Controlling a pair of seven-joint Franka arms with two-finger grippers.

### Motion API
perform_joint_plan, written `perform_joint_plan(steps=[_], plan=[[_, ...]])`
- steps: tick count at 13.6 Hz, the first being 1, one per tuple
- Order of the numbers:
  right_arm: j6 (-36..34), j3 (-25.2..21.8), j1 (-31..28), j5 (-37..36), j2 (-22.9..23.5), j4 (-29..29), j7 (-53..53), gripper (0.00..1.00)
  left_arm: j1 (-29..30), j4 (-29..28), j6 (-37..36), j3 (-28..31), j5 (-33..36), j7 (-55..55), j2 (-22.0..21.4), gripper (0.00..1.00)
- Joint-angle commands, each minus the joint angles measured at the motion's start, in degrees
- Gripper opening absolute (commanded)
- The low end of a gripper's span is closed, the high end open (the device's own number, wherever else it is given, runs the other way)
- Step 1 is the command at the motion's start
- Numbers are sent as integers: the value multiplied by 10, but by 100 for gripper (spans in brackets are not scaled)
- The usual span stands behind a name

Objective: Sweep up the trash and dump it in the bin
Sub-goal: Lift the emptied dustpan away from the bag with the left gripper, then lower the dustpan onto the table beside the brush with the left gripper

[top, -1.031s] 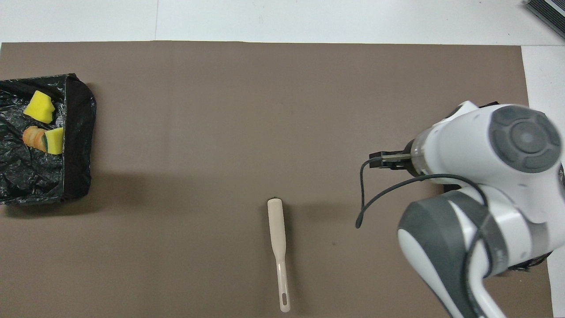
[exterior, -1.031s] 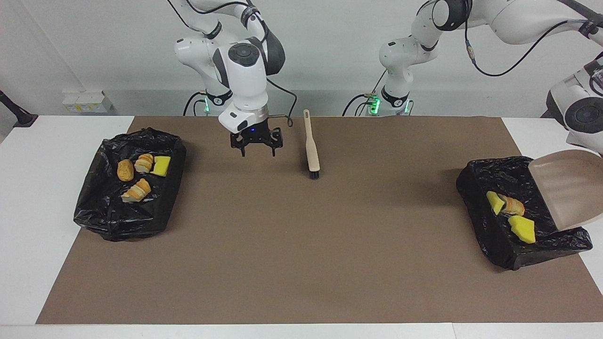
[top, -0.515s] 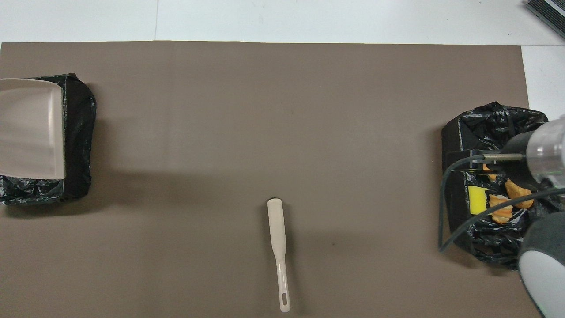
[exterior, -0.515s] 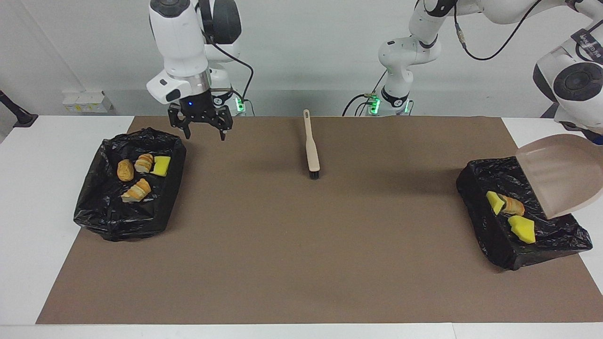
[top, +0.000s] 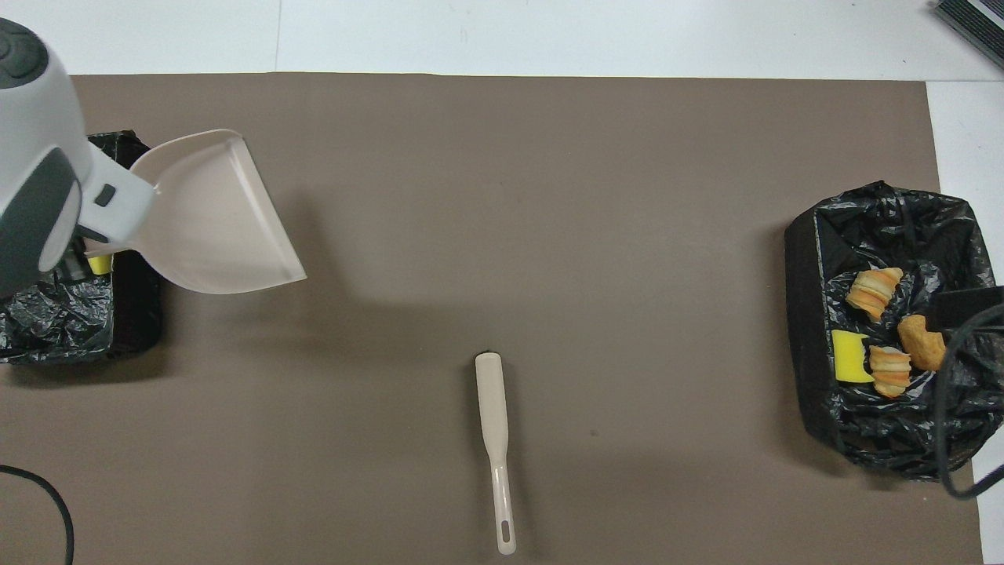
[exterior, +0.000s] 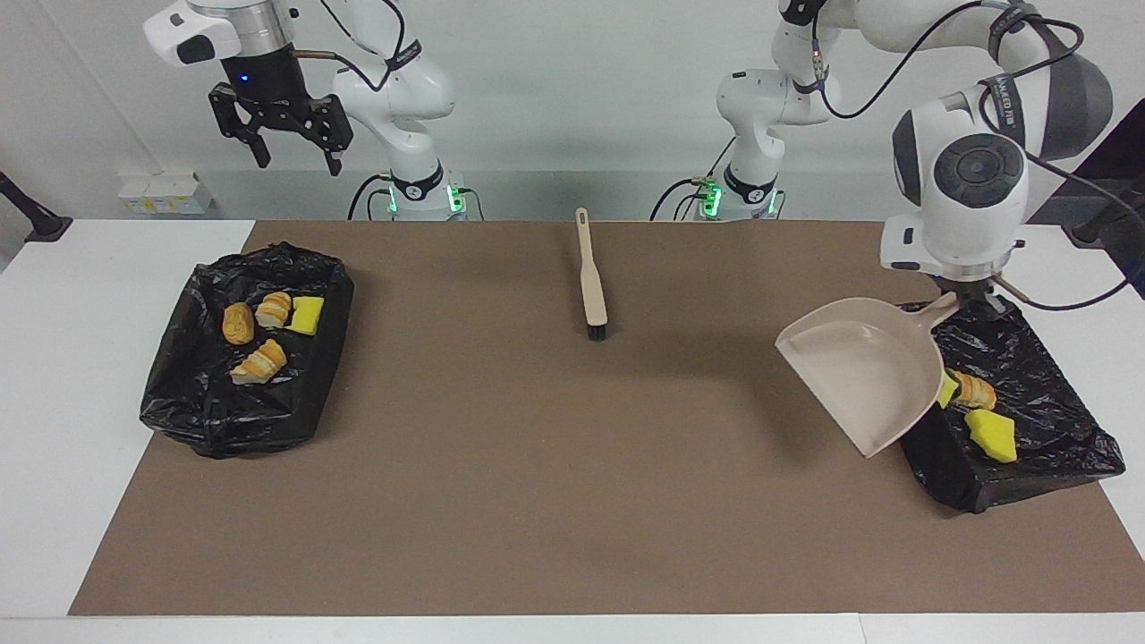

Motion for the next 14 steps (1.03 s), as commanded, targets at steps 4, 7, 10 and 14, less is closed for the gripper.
perform_joint_plan(steps=[4, 7, 10, 14], plan=[[-8, -55, 20, 3, 4, -35, -28, 100, -90, -24, 16, 10, -157, -298, 18, 0], [-6, -55, 21, 5, 4, -43, -28, 100, -130, -16, 43, 10, -225, -408, 48, 0], [8, -49, 21, 8, 8, -37, -30, 100, -154, 5, 124, 10, -286, -531, 89, 0], [8, -46, 21, 8, 8, -37, -30, 100, -191, 76, 191, 9, -317, -684, 173, 0]])
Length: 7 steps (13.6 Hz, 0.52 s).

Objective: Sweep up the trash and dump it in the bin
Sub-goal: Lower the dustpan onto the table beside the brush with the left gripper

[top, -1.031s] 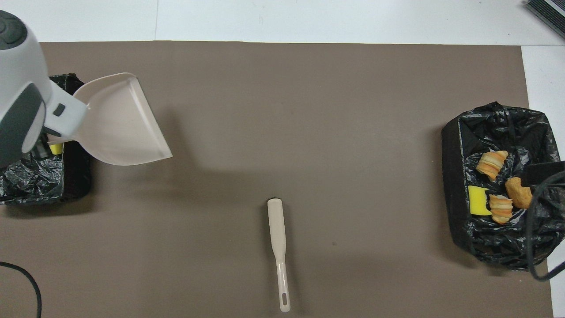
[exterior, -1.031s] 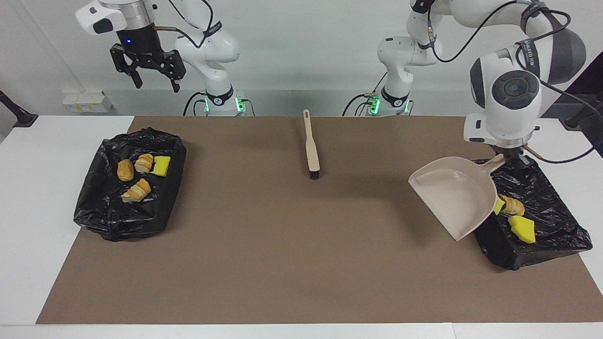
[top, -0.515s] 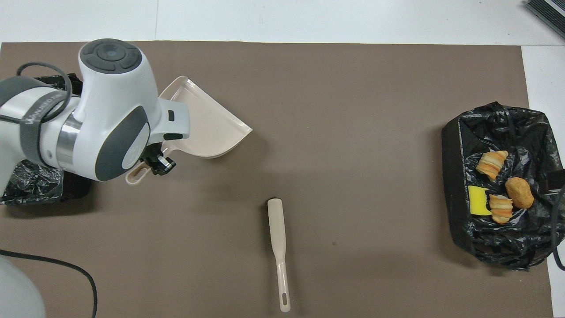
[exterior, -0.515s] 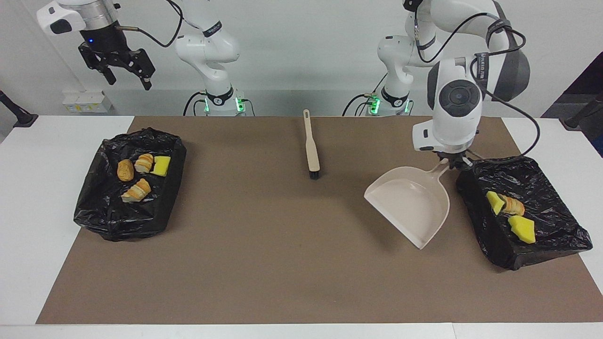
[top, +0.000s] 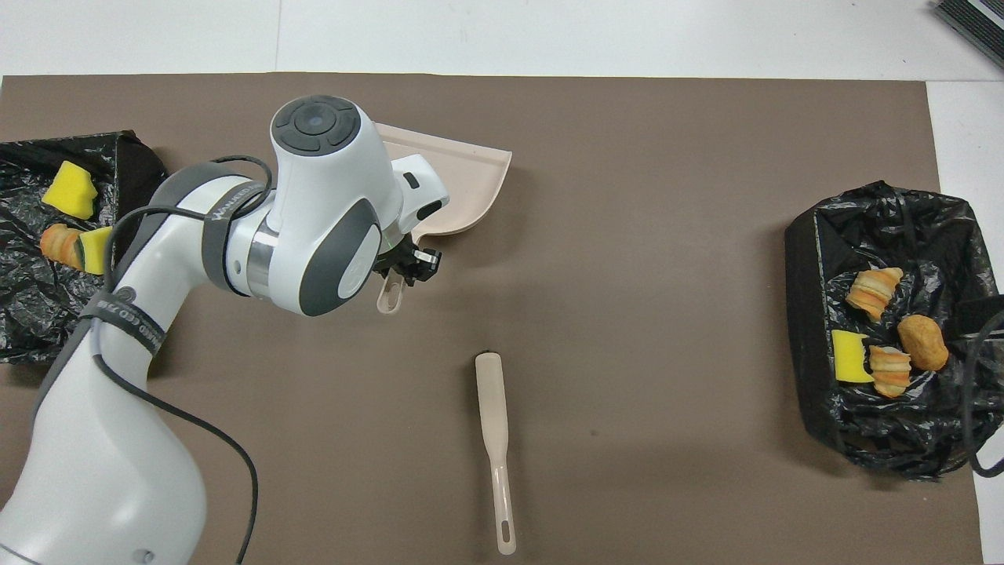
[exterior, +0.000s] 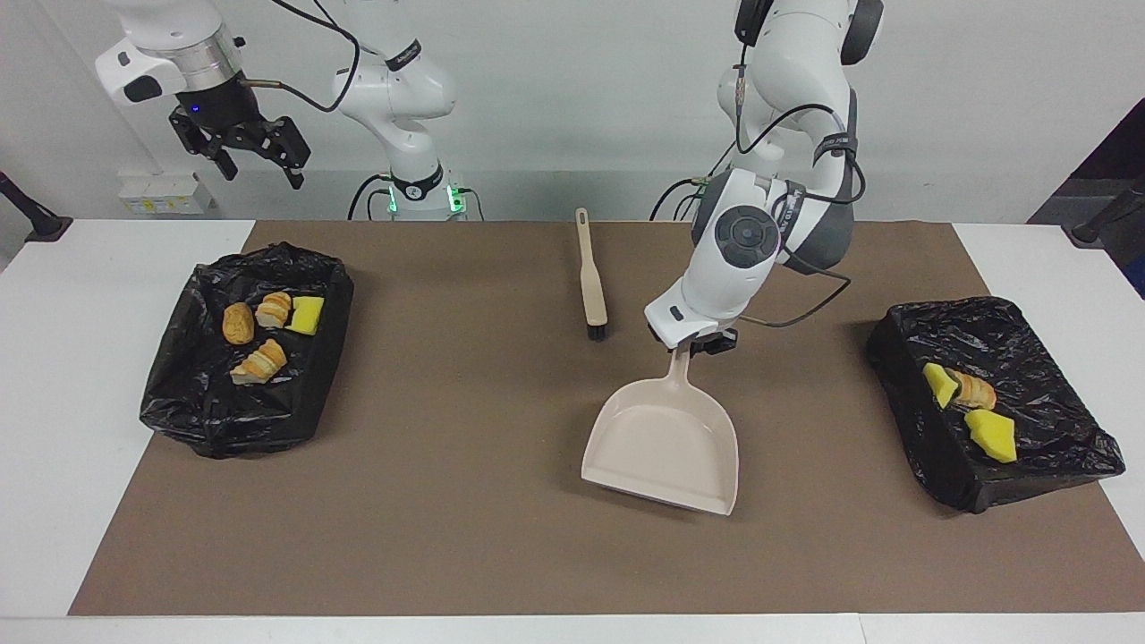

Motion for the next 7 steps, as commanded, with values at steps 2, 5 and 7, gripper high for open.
perform_joint_plan(steps=[2, 5, 7], plan=[[11, 1, -3, 6, -3, -5, -6, 100, -51, 74, 31, 12, -10, -131, 81, 0], [10, 1, -3, 6, -3, -5, -5, 100, -75, 70, 32, 11, -10, -219, 77, 0], [10, 1, -3, 6, -3, -5, -5, 100, -79, 69, 26, 11, -11, -245, 73, 1]])
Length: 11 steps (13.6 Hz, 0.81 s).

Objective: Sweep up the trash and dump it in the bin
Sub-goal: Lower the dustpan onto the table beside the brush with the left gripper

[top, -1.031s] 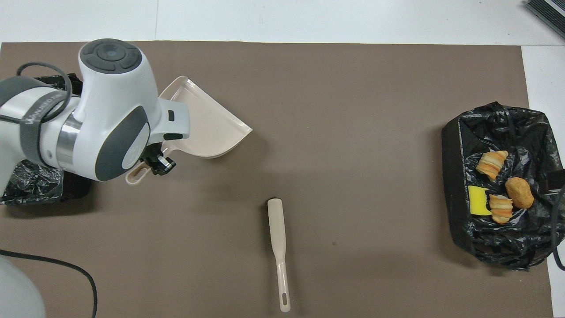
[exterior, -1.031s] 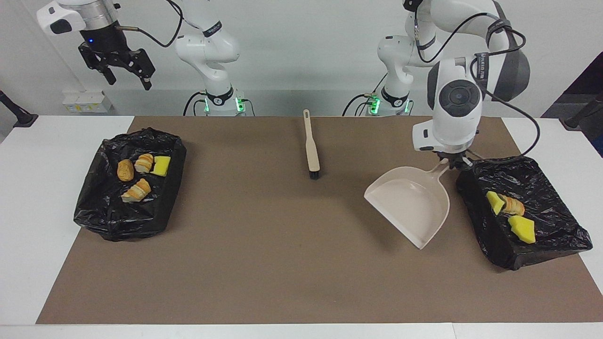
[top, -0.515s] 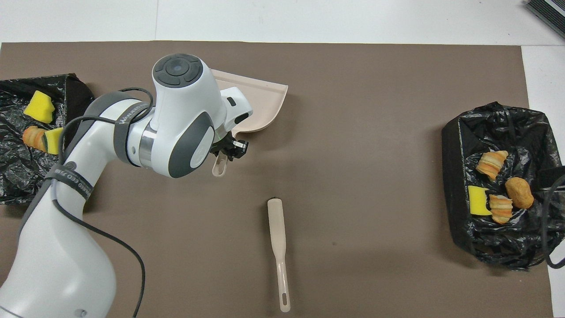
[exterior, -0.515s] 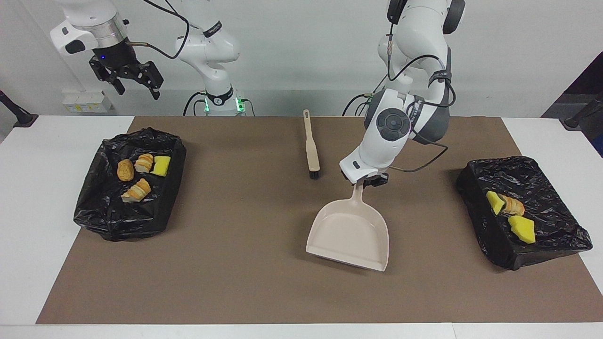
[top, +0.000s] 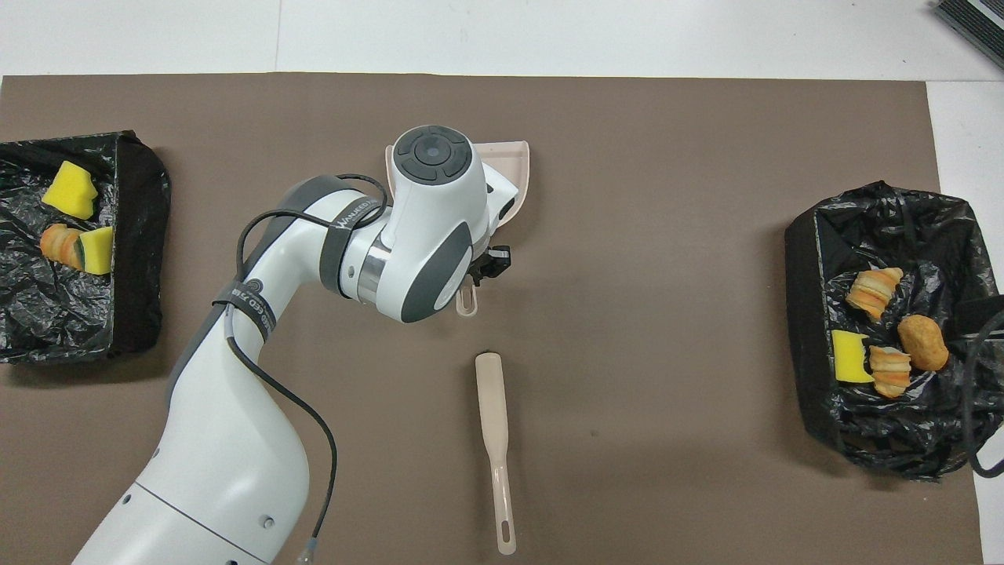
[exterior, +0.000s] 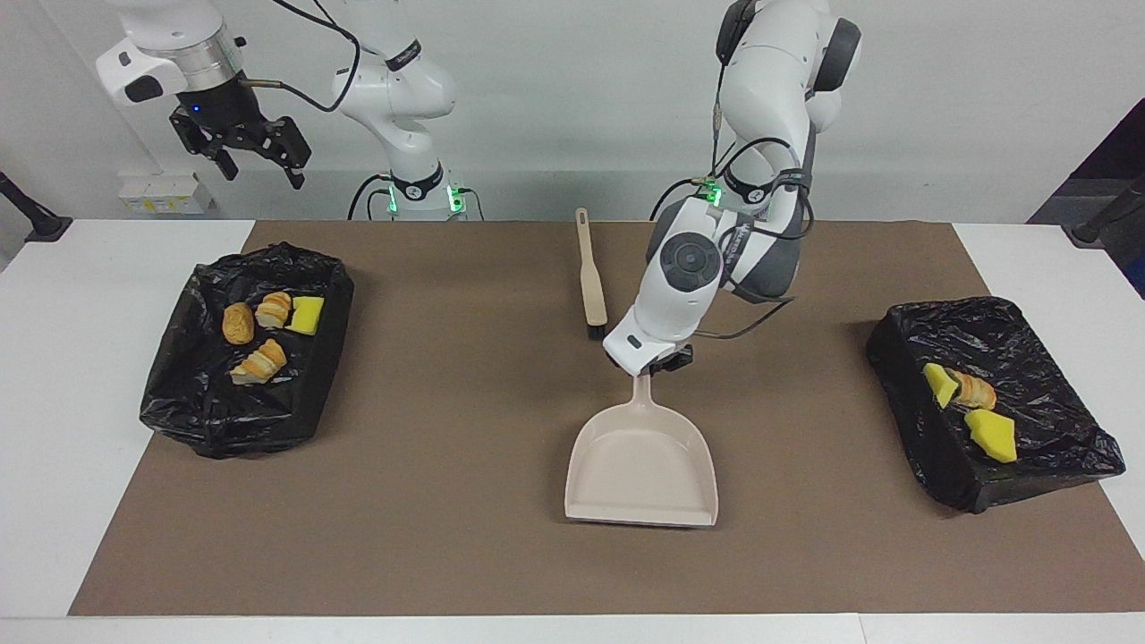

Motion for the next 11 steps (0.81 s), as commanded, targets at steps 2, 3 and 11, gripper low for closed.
perform_joint_plan(steps=[2, 3, 11], plan=[[10, 1, -3, 6, -3, -5, -6, 100, -5, -7, 0, 10, -9, -29, -6, 99], [11, 1, -3, 6, -3, -5, -5, 100, -5, -9, -5, 12, -9, -28, -15, 100], [10, 1, -3, 6, -3, -5, -6, 100, 76, -7, -74, 14, -9, 43, -87, 100]])
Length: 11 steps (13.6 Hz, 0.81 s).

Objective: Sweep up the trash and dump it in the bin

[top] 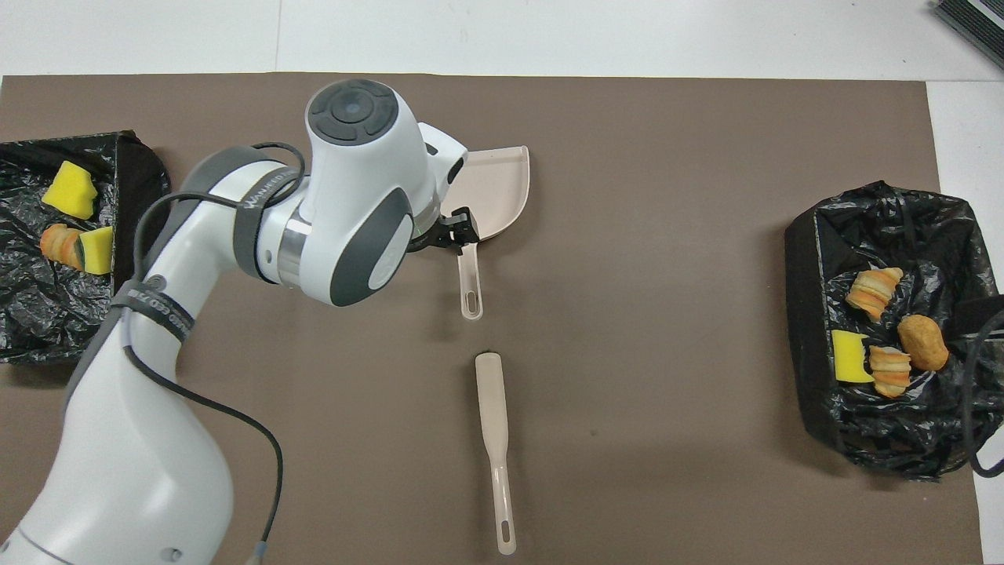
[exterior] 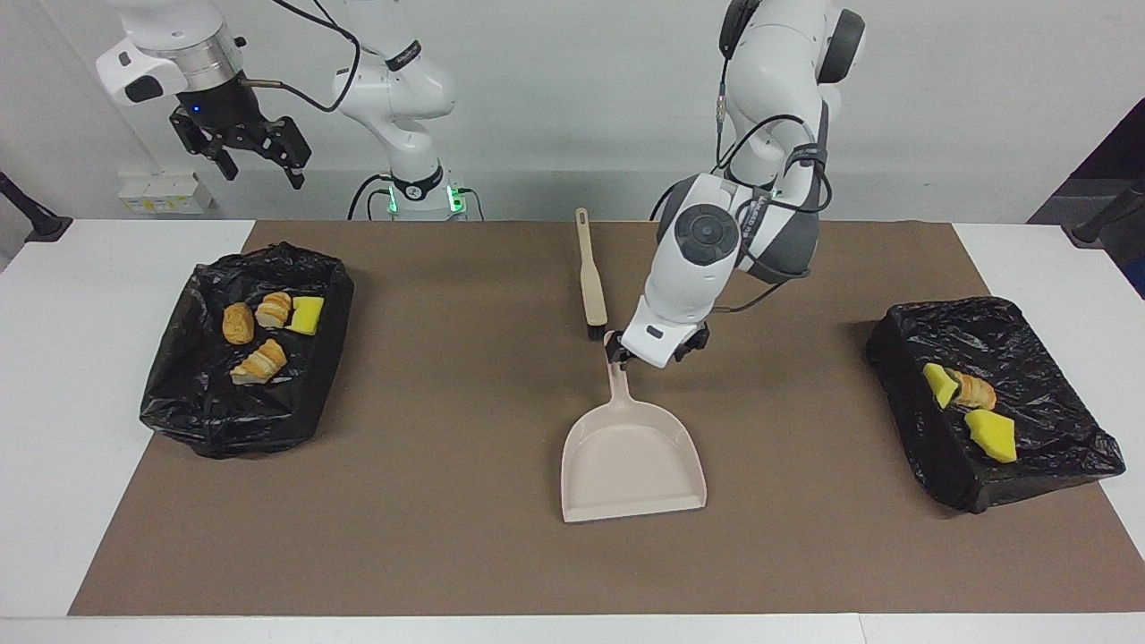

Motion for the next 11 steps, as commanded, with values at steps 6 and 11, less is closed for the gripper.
perform_joint_plan(steps=[6, 11], plan=[[10, 1, -3, 6, -3, -5, -5, 100, 117, -10, -89, 2, -4, 197, -80, 100], [11, 1, -3, 6, -3, -5, -6, 100, 209, -22, -152, 3, 5, 372, -139, 100]])
